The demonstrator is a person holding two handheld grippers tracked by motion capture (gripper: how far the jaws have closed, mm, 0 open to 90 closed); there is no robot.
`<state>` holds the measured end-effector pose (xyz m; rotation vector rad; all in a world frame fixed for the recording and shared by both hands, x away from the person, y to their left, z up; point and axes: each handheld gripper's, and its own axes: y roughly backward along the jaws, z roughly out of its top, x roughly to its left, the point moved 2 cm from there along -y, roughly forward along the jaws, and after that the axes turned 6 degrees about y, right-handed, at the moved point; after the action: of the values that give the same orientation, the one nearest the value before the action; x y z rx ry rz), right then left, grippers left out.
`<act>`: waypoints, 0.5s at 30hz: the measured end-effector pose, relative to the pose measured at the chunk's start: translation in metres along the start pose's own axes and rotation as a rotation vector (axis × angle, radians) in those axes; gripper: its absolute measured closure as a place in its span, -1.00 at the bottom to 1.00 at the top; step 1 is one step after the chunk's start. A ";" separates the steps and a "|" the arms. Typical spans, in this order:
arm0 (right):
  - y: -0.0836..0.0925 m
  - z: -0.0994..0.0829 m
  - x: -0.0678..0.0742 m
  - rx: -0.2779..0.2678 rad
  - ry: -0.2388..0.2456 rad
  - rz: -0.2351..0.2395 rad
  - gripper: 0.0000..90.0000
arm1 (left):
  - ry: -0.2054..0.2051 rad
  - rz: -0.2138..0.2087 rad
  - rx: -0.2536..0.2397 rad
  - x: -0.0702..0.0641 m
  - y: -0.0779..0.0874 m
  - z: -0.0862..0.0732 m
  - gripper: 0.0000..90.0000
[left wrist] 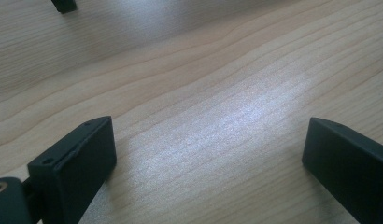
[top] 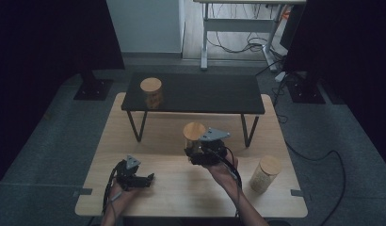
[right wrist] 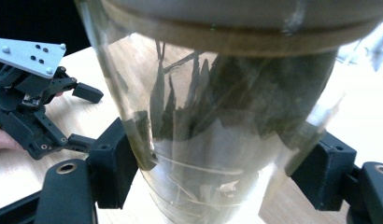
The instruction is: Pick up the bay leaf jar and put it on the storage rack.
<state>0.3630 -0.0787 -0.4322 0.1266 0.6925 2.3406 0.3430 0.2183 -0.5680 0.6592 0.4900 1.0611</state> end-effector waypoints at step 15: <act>-0.001 0.012 -0.012 0.001 -0.014 -0.014 -0.44 | 0.000 0.000 0.002 0.000 0.000 0.000 -0.94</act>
<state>0.3756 -0.0807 -0.4214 0.1379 0.6851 2.3241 0.3429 0.2183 -0.5678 0.6613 0.4911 1.0606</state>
